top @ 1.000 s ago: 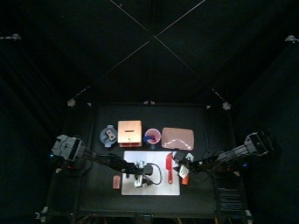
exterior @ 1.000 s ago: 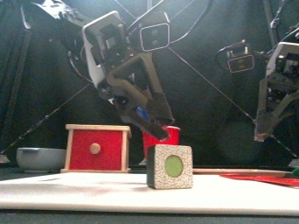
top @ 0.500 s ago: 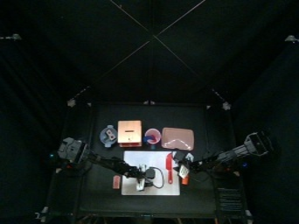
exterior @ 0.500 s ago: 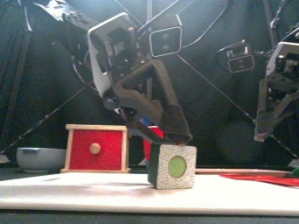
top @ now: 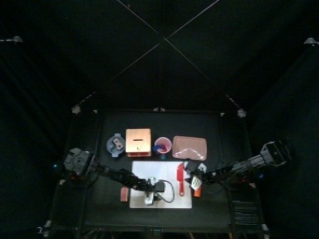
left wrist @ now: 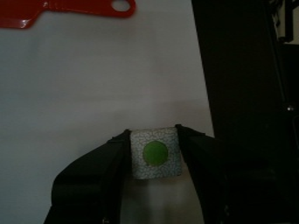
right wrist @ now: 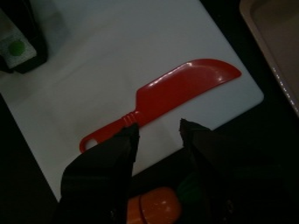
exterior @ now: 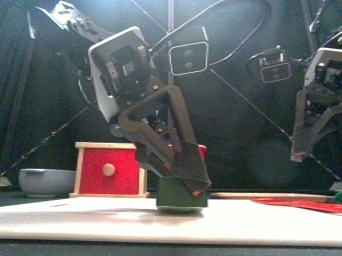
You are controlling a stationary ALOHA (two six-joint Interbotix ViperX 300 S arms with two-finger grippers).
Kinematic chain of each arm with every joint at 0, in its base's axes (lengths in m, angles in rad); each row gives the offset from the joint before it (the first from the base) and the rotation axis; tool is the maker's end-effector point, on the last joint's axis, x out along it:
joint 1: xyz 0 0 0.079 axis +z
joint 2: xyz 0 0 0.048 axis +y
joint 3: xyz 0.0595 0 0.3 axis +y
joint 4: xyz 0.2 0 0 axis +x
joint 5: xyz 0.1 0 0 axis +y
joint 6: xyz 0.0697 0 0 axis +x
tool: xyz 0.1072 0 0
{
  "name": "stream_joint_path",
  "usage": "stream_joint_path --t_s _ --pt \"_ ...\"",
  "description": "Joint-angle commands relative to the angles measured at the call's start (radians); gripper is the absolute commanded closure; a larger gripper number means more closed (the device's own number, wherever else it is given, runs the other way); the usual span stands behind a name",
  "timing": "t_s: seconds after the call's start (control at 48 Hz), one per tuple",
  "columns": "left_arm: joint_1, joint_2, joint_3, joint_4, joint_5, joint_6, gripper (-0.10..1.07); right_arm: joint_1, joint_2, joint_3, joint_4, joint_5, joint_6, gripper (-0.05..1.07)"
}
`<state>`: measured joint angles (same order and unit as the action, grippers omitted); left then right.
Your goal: Place cut sushi roll into bowl
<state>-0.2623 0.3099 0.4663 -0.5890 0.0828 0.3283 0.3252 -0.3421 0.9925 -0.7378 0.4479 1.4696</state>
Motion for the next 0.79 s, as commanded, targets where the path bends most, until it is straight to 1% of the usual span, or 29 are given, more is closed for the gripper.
stream_joint_path --t_s 0.0,0.125,0.188,0.271,0.354,0.479,0.562,0.688,0.771 --pt "0.005 -0.018 -0.006 -0.002 0.017 0.002 0.22 0.002 -0.011 -0.020 -0.002 -0.003 0.003 0.23" --pt "0.008 -0.023 -0.006 0.002 0.043 0.002 0.34 0.002 -0.011 -0.020 -0.002 -0.003 0.002 0.23" --pt "0.008 -0.025 -0.008 0.005 0.044 0.003 0.37 0.002 -0.011 -0.021 -0.002 -0.003 0.002 0.23" --pt "0.008 -0.035 -0.008 0.017 0.048 0.003 0.37 0.002 -0.011 -0.020 -0.002 -0.003 0.002 0.23" --pt "0.008 -0.071 -0.002 0.043 0.054 0.003 0.36 0.002 -0.011 -0.020 -0.002 -0.003 0.002 0.23" --pt "0.011 -0.176 0.028 0.106 0.066 0.003 0.35 0.002 -0.009 -0.017 -0.002 -0.003 0.005 0.23" --pt "0.034 -0.261 0.066 0.133 0.064 0.002 0.35 0.002 -0.009 -0.015 -0.002 -0.003 0.008 0.23" --pt "0.092 -0.411 0.167 0.141 0.049 0.002 0.35 0.002 -0.011 -0.011 -0.002 -0.003 0.009 0.23" --pt "0.137 -0.499 0.250 0.130 0.015 0.002 0.35 0.002 -0.009 -0.009 -0.002 -0.003 0.009 0.23"
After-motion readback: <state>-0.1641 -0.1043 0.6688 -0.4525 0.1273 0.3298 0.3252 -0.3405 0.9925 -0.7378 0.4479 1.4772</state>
